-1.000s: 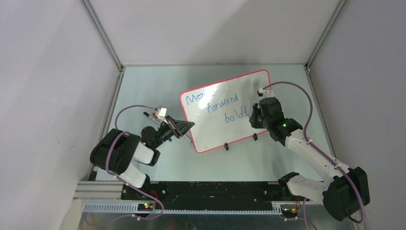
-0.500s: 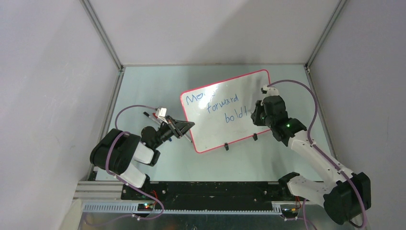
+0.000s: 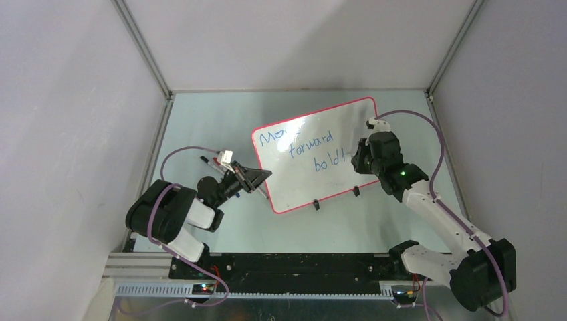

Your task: Write a sentence on the whiteboard

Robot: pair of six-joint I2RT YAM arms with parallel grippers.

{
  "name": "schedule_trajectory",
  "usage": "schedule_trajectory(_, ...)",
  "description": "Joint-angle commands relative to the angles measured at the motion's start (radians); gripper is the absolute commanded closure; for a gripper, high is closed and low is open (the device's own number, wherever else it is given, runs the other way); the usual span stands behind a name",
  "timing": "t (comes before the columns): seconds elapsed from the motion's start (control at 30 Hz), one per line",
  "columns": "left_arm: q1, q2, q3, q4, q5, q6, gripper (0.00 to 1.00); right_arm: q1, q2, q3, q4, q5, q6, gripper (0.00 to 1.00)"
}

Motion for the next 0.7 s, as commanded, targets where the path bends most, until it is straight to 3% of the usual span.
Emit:
schedule_trajectory(0.0, -0.005, -0.006, 0.002, 0.024, -0.028, 0.068, 1.00, -0.006, 0.005, 0.047, 0.047, -0.023, -0.012, 1.00)
schedule_trajectory(0.67, -0.003, -0.005, 0.003, 0.024, -0.028, 0.068, 1.00, -0.023, 0.039, 0.061, 0.020, 0.005, -0.004, 1.00)
